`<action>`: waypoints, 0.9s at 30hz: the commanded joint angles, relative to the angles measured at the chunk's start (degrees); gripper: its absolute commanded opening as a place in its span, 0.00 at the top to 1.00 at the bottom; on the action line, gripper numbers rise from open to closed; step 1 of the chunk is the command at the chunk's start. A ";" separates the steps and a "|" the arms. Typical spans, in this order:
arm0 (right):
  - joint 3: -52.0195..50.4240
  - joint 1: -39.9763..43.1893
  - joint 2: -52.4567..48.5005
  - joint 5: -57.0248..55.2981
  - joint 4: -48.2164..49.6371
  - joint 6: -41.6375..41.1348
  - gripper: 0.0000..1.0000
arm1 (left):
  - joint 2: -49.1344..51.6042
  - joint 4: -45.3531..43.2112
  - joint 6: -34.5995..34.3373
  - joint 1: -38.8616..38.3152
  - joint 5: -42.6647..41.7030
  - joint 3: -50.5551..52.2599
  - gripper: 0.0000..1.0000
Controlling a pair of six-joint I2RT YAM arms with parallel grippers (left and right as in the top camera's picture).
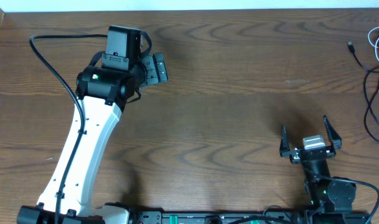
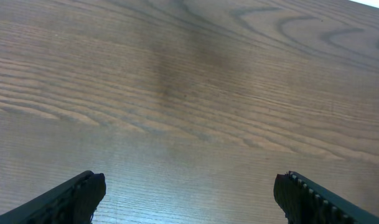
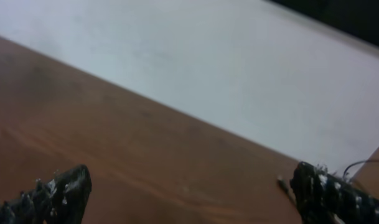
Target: Untangle cables
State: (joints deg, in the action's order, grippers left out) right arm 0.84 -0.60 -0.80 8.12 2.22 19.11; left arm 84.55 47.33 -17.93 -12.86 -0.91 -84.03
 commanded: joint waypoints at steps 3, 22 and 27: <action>-0.52 0.24 0.50 1.90 -6.21 0.33 0.01 | 0.44 0.00 0.76 0.09 0.98 -0.52 0.07; -0.52 0.24 0.37 1.88 -5.70 -4.72 0.01 | 0.44 0.00 0.76 0.09 0.98 -0.52 0.07; -0.52 0.24 0.37 1.88 -5.70 -4.72 0.01 | 0.44 0.04 2.93 0.09 3.23 -0.52 0.07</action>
State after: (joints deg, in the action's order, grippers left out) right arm 0.40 -0.60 -0.71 9.39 -3.33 15.38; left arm 84.55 47.33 -17.78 -12.86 -0.84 -84.03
